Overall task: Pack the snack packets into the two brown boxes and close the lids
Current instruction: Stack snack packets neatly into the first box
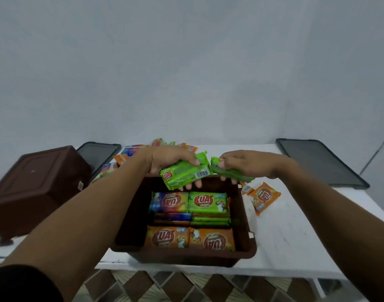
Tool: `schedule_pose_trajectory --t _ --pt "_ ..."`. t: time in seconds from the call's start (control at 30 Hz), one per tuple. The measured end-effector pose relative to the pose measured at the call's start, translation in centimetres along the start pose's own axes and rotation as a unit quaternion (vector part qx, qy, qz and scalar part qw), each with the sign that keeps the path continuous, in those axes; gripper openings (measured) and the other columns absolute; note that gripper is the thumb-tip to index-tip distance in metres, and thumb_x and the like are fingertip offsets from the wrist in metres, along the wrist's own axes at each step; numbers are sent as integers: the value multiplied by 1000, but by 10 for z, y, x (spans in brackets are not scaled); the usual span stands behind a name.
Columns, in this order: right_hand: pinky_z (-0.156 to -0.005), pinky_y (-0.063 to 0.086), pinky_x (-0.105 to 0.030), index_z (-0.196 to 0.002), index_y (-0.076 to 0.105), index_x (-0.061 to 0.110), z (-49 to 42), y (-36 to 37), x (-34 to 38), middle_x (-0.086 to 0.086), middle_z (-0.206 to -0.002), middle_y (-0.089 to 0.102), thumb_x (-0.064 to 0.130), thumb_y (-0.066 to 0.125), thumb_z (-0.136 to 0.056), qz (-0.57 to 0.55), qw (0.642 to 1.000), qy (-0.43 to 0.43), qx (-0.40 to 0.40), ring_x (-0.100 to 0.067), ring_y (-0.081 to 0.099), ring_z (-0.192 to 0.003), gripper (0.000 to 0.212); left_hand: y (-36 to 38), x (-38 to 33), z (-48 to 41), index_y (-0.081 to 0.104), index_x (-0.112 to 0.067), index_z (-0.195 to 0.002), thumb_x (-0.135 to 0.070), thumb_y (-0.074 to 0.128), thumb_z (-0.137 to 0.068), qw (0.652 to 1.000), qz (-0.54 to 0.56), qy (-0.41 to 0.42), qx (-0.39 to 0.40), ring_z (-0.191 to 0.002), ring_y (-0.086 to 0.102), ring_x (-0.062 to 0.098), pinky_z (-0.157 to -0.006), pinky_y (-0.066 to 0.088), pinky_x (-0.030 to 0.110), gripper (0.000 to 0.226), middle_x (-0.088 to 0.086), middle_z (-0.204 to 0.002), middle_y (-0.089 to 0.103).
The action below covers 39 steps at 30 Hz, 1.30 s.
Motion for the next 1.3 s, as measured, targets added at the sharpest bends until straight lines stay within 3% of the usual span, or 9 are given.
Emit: schedule_pose_trajectory --t 0.13,0.23,0.33,0.5,0.63,0.73,0.9,1.07,1.3 --pt "-68 49 -35 -105 61 11 12 37 18 -5 -102 73 49 48 -95 13 1000 -9 -12 -15 62 -77 41 8 21 28 67 -3 -120 -26 56 -91 999 33 -3 26 -80 69 30 -71 59 35 38 25 -109 70" --pt "-74 52 -36 -104 63 15 21 59 22 0 -90 72 50 51 -94 7 1000 -5 -14 -14 66 -78 38 14 38 40 62 0 -129 -28 57 -90 999 23 -12 34 -82 66 30 -73 57 37 48 22 -109 69" --pt "-89 57 -41 -106 66 28 26 77 24 2 -101 72 50 54 -96 35 999 16 -20 -17 71 -92 28 17 53 45 54 1 -138 -31 62 -87 999 2 -27 37 -86 66 30 -74 55 37 60 22 -113 67" --pt "-80 50 -28 -124 61 31 30 101 21 8 -103 67 53 64 -91 83 996 41 -8 -13 65 -97 40 32 65 54 56 -4 -133 -28 60 -87 995 -95 -30 11 -96 66 27 -80 56 36 52 20 -119 67" --pt "-82 47 -25 -137 52 32 30 112 18 8 -118 59 55 72 -84 188 981 40 4 -8 58 -98 61 38 70 59 64 -17 -126 -30 70 -88 962 -274 0 -20 -120 61 28 -107 45 47 40 9 -127 67" --pt "-92 47 -31 -141 48 32 28 116 16 3 -129 55 56 76 -80 222 974 40 4 -14 54 -109 71 44 73 61 61 -25 -129 -30 77 -88 944 -329 -12 -25 -116 61 24 -103 47 43 44 3 -125 65" --pt "-93 49 -31 -144 48 29 22 123 14 2 -131 57 47 74 -84 269 962 37 37 -16 55 -111 68 57 78 56 50 -27 -141 -31 78 -87 894 -446 -26 -34 -115 57 21 -94 48 36 61 1 -127 56" --pt "-100 49 -38 -145 47 30 14 128 8 2 -136 57 43 69 -89 317 943 55 86 -20 55 -117 62 60 83 50 48 -28 -145 -29 77 -88 886 -462 -30 -26 -108 55 15 -81 43 25 64 -3 -124 53" --pt "-101 49 -41 -143 51 27 6 124 9 1 -132 60 53 67 -89 293 946 76 116 -20 59 -112 62 45 87 54 51 -24 -148 -38 72 -92 901 -427 -79 -16 -128 53 18 -105 42 33 61 -2 -143 56"
Point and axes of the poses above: each hand's wrist, its own z-axis away from the middle knuckle, its own y-axis out of the palm, x = y × z, the point moved 3 cm from there along -z, towards the middle knuckle
